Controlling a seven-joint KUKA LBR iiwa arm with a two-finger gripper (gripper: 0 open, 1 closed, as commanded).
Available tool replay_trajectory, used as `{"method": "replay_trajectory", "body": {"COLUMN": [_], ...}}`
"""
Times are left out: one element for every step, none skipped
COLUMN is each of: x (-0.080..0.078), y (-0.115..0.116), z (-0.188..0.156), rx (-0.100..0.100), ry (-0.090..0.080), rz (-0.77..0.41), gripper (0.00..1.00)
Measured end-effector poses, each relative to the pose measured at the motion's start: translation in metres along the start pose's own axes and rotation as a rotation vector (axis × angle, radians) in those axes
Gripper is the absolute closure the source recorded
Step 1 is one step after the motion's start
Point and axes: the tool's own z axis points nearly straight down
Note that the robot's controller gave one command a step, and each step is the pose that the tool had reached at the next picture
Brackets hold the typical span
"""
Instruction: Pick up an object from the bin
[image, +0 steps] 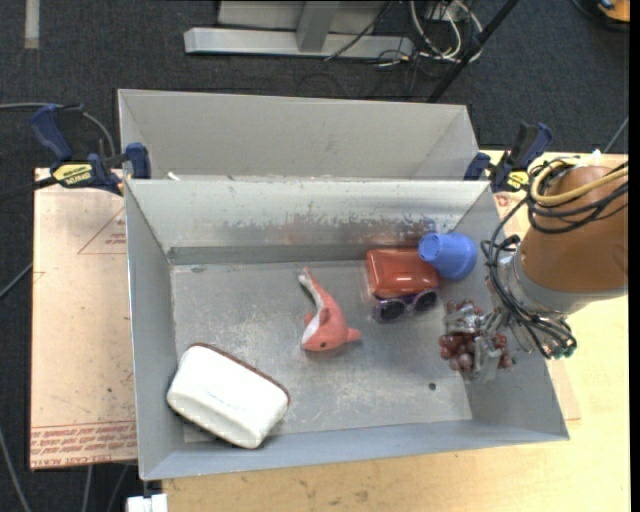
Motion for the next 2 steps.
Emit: {"method": "replay_trajectory", "body": {"x": [-0.0081,-0.0080], "y": [0.0027,0.0026], "z": [-0.1412,-0.1410], "rx": [0.000,0.000], "ry": [-0.003,-0.003], "rz": [0.050,0.050], "gripper": [1.00,1.00]}}
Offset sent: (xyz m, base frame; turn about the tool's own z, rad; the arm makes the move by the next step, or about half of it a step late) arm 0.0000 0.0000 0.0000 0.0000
